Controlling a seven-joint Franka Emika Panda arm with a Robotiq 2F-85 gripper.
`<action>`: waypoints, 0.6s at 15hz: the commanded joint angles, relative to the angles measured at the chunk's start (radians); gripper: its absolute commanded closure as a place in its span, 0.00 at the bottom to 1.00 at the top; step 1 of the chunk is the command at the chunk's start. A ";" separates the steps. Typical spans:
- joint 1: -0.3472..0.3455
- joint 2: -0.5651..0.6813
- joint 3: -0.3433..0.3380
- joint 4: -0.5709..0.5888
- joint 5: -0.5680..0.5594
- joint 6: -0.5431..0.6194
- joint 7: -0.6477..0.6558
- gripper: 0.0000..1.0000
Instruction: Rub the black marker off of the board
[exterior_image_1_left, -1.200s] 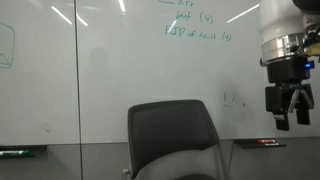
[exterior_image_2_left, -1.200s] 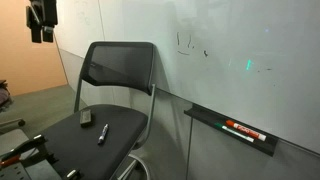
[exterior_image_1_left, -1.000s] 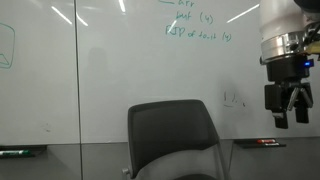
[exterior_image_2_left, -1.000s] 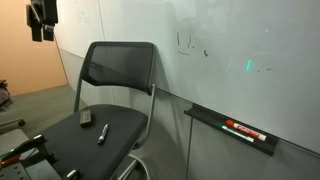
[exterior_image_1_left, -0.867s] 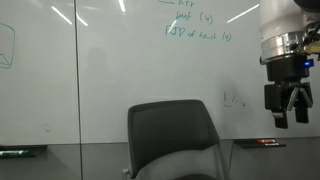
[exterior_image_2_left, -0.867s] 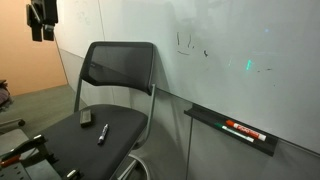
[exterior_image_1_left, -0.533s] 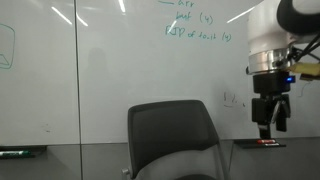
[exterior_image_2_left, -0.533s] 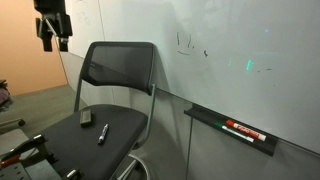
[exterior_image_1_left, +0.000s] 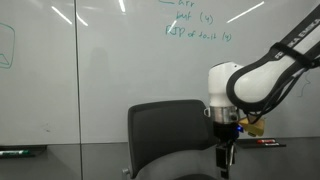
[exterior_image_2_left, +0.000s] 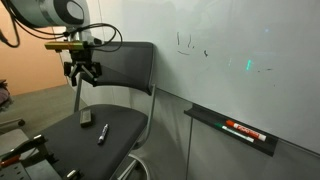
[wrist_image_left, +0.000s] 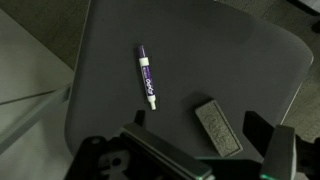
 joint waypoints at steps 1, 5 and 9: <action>0.033 0.263 -0.020 0.184 -0.064 0.071 -0.064 0.00; 0.034 0.448 0.015 0.292 -0.012 0.167 -0.157 0.00; 0.056 0.516 0.061 0.333 -0.004 0.201 -0.202 0.00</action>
